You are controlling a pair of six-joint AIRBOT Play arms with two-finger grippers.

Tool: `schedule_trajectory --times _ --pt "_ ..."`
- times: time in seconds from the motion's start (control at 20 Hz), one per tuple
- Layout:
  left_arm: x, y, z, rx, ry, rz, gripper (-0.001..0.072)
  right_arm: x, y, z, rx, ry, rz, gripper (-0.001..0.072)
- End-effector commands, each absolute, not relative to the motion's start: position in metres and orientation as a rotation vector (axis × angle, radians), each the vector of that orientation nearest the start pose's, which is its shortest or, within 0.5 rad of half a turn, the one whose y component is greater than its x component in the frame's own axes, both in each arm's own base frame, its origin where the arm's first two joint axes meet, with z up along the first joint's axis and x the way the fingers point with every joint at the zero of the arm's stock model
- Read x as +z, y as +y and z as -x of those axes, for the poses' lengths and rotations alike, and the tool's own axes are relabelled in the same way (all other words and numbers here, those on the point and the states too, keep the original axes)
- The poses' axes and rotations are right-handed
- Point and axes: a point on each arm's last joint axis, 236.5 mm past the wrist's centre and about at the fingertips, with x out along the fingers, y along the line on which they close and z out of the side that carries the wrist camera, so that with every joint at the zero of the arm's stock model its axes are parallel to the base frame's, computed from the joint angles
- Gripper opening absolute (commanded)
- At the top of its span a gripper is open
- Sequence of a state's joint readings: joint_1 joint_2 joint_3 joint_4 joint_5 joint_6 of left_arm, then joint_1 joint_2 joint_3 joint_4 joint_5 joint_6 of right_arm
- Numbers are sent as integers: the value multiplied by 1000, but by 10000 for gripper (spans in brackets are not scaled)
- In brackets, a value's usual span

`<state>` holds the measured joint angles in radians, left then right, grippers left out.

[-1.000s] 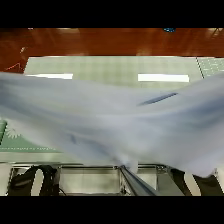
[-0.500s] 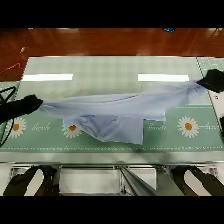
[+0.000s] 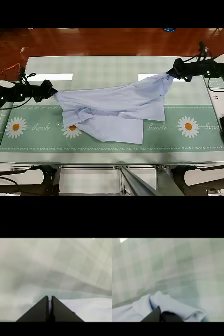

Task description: Fold the shirts.

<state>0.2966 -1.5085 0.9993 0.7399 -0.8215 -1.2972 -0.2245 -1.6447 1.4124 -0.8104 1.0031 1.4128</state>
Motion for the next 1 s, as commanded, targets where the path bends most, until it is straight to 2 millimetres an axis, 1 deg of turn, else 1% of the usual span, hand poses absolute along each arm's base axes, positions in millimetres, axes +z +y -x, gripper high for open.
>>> schedule_trajectory --times 0.0,0.05,0.1,0.15,0.2,0.25,0.3,0.35,0.4,0.45,0.5,0.55,0.6,0.7,0.8,0.9,0.95 --pt "-64 -1 -462 -99 1097 828 49 -17 32 -542 179 1027 -800 257" --pt "-59 -3 -462 -120 1106 827 259 -15 31 -545 171 1011 -818 412" --pt "-53 -3 -459 -143 1124 816 501 -8 29 -546 175 1001 -840 410" --pt "-45 6 -455 -162 1150 783 508 4 24 -543 192 1001 -856 410" --pt "-36 20 -447 -171 1185 749 508 18 15 -537 208 1003 -861 409" --pt "-27 39 -439 -154 1207 734 508 37 2 -527 227 1007 -864 409" --pt "-15 63 -431 -109 1209 745 508 57 -8 -516 266 1006 -861 409" --pt "-4 85 -426 -68 1179 764 508 76 -19 -502 319 994 -827 406" --pt "4 103 -419 -32 1149 783 508 85 -32 -486 316 1000 -809 406" --pt "8 113 -410 -2 1131 821 507 85 -42 -471 288 1018 -790 406" --pt "5 110 -401 -17 1137 865 507 79 -50 -456 247 1042 -760 406" --pt "0 99 -395 -64 1148 901 506 68 -53 -438 208 1073 -742 406" --pt "-7 82 -392 -128 1154 937 506 57 -50 -424 190 1094 -738 406" --pt "-23 52 -396 -222 1142 984 506 36 -33 -398 190 1120 -779 406" --pt "-46 32 -397 -253 1189 1012 506 20 -17 -372 200 1152 -803 406" --pt "-66 18 -398 -269 1242 1024 506 11 -7 -351 204 1176 -807 406" --pt "-74 12 -400 -271 1255 1030 506 11 -4 -346 208 1176 -802 406"
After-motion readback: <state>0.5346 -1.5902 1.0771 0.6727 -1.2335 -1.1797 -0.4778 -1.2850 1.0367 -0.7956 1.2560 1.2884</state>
